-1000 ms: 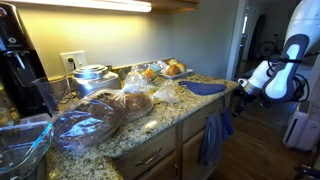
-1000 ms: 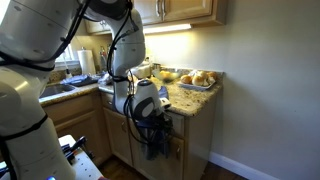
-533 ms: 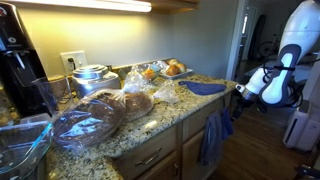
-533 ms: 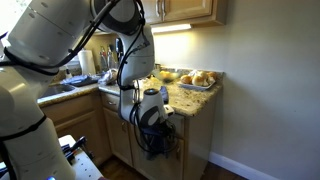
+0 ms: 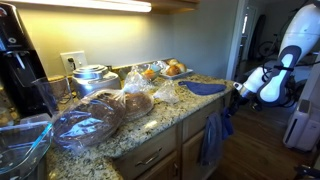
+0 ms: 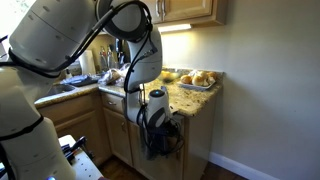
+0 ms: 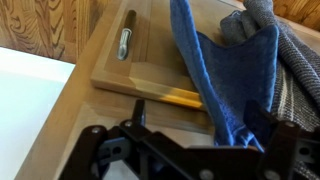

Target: Unhang the blue cloth from the drawer and place it on the right side of the counter

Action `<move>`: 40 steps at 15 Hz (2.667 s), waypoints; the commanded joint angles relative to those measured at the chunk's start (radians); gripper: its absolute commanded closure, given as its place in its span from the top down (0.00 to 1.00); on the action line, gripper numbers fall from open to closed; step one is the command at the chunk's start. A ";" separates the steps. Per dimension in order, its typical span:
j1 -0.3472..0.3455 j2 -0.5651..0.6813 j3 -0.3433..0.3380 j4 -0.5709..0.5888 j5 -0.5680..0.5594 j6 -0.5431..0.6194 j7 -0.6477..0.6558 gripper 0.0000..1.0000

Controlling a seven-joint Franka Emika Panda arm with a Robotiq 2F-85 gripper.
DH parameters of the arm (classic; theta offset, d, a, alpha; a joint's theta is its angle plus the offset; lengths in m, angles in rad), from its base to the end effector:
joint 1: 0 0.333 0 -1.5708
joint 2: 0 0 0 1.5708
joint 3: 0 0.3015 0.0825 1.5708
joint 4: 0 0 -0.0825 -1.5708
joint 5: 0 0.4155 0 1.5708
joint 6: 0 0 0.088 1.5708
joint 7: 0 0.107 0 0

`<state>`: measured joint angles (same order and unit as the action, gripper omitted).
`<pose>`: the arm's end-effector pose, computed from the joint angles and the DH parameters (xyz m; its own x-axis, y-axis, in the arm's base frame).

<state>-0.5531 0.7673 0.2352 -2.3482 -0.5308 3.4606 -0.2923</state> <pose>0.4765 -0.0730 0.0285 0.8219 0.3667 0.4360 0.4046 -0.9145 0.0064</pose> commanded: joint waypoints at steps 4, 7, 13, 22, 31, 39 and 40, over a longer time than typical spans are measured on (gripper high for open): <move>-0.115 0.095 0.071 0.029 -0.095 0.000 0.001 0.74; -0.134 0.098 0.075 0.031 -0.118 0.000 0.002 0.54; -0.188 0.099 0.100 0.055 -0.171 0.000 0.001 0.15; -0.210 0.093 0.111 0.035 -0.245 0.000 0.007 0.09; -0.217 -0.005 0.114 -0.052 -0.241 0.000 -0.039 0.08; -0.201 -0.143 0.104 -0.140 -0.224 0.000 -0.029 0.07; -0.207 -0.153 0.109 -0.154 -0.232 0.000 -0.026 0.08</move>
<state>-0.7421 0.7099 0.3357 -2.4058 -0.7750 3.4608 -0.3098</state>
